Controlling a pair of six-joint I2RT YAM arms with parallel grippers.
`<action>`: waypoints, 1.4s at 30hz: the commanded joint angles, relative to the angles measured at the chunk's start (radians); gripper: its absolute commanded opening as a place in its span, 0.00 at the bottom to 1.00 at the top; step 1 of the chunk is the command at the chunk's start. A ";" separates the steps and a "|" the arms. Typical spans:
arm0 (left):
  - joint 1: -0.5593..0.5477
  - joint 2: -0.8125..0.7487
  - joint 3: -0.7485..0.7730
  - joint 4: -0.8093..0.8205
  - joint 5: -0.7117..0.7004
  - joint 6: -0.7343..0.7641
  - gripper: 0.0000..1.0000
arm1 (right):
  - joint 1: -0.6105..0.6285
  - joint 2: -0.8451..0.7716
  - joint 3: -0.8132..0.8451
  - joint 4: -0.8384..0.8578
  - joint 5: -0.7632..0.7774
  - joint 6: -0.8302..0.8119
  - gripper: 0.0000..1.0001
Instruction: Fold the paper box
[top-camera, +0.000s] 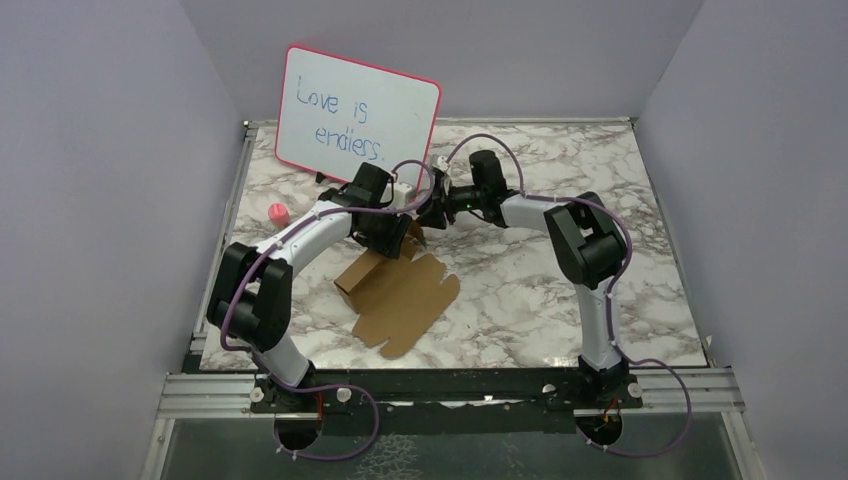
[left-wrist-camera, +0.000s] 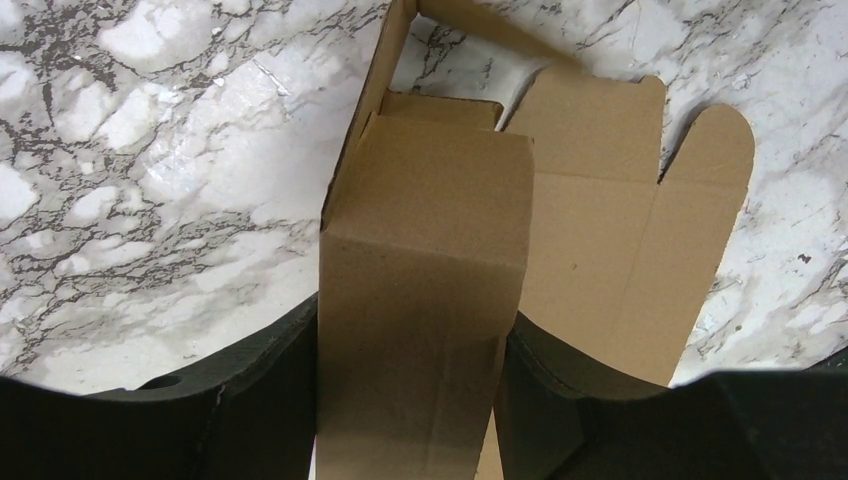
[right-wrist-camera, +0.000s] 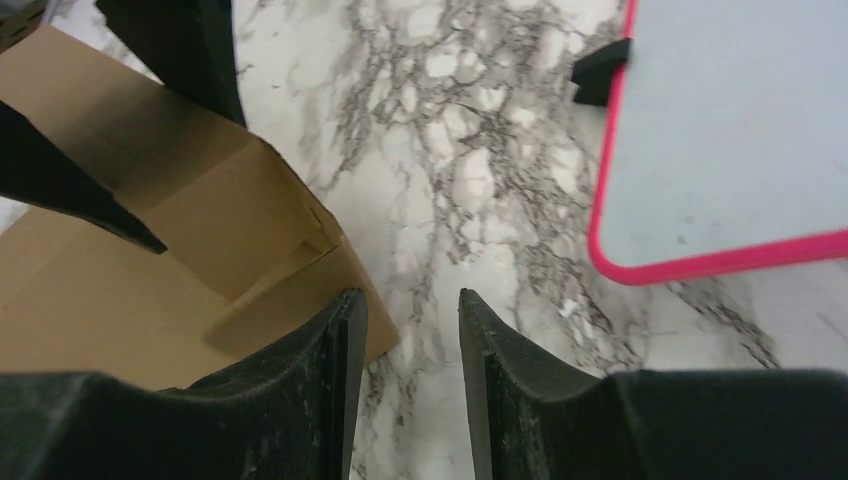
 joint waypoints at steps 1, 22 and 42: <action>-0.021 -0.040 -0.020 0.000 0.018 0.025 0.57 | 0.026 0.030 0.014 -0.059 -0.148 -0.060 0.44; -0.032 -0.107 -0.009 -0.013 -0.128 -0.042 0.64 | 0.028 -0.230 -0.275 0.104 0.104 0.034 0.50; -0.032 -0.222 -0.116 -0.073 -0.112 -0.190 0.81 | 0.106 -0.263 -0.322 0.260 0.313 0.074 0.63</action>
